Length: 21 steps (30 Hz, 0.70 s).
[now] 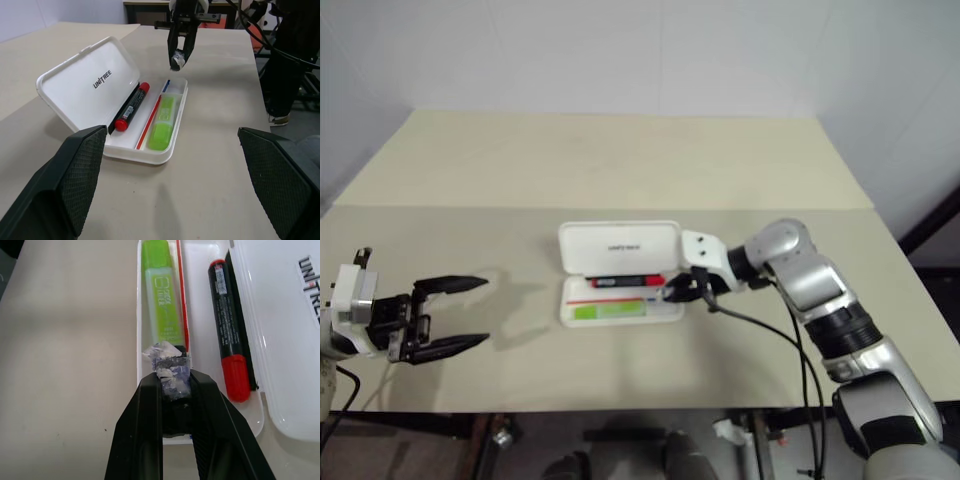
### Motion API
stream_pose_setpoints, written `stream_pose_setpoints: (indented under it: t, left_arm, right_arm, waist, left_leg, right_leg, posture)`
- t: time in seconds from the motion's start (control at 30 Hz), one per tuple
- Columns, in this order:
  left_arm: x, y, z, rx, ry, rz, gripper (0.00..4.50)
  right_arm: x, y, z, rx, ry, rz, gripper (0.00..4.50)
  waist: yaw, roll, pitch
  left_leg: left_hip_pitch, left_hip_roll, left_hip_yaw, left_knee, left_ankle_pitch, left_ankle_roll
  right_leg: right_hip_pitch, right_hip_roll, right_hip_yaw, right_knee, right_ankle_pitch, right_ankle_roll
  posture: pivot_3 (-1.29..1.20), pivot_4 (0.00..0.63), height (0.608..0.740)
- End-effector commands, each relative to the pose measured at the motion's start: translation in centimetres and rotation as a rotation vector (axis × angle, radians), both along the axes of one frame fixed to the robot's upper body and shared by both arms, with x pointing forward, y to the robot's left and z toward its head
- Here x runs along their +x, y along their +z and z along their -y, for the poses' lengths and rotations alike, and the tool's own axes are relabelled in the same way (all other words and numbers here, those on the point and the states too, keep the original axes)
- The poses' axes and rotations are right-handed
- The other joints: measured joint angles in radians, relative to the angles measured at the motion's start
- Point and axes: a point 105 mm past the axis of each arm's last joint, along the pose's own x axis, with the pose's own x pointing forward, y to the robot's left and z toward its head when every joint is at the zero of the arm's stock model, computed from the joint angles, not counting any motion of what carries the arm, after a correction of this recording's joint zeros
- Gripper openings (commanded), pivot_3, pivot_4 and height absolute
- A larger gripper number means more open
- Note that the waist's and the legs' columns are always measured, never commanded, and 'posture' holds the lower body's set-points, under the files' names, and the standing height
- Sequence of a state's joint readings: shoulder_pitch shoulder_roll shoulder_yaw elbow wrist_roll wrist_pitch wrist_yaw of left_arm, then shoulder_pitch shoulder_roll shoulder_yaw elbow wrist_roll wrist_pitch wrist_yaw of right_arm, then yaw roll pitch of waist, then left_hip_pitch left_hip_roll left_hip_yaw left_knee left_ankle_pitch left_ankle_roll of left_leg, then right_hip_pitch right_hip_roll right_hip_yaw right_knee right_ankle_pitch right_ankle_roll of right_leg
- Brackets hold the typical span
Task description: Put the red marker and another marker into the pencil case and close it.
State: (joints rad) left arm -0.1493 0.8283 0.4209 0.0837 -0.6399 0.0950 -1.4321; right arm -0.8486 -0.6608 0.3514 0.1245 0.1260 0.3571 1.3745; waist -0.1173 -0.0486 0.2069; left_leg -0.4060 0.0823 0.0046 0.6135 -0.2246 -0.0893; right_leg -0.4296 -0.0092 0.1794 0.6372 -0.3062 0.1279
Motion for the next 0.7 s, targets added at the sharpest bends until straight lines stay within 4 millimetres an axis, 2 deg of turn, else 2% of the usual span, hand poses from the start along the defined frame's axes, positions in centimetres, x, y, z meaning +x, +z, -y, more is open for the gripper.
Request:
stream_pose_setpoints:
  t: [0.03,0.47,0.5,0.57,0.7]
  left_arm:
    - [-0.2,1.1,-0.7,0.008,0.020,0.052,4.50]
    - [0.1,1.2,-0.6,0.010,0.021,0.062,4.50]
    - [0.1,1.2,-0.6,0.011,0.022,0.062,4.50]
    - [0.1,1.2,-0.6,0.011,0.025,0.064,4.50]
    - [0.2,1.2,-0.6,0.010,0.028,0.067,4.50]
  right_arm:
    - [0.0,0.2,-0.4,0.002,-0.006,0.012,0.40]
    - [0.4,-1.1,-1.2,-0.010,-0.052,-0.024,0.40]
    - [0.6,-1.3,-1.2,-0.016,-0.062,-0.021,1.12]
    - [0.8,-1.5,-1.0,-0.024,-0.070,-0.019,1.69]
    - [0.8,-1.0,-0.9,-0.022,-0.067,-0.011,3.14]
  waist:
    - [0.000,0.000,0.000]
    - [-0.003,0.000,0.000]
    - [-0.004,0.000,0.000]
    - [-0.006,0.000,0.000]
    - [-0.010,0.000,0.000]
  left_leg:
    - [0.000,0.000,0.000,0.000,0.000,0.000]
    - [0.000,0.000,0.000,0.000,0.000,0.000]
    - [0.000,0.000,0.000,0.000,0.000,0.000]
    - [0.000,0.000,0.000,0.000,0.000,0.000]
    - [0.000,0.000,0.000,0.000,0.000,0.000]
  right_leg:
    - [0.000,0.000,0.000,0.000,0.000,0.000]
    - [0.000,0.000,0.000,0.000,0.000,0.000]
    - [0.000,0.000,0.000,0.000,0.000,0.000]
    - [0.000,0.000,0.000,0.000,0.000,0.000]
    - [0.000,0.000,0.000,0.000,0.000,0.000]
  posture:
    - [0.00,0.150,0.740]
    - [0.00,0.150,0.740]
    - [0.00,0.150,0.740]
    - [0.00,0.150,0.740]
    - [0.00,0.150,0.740]
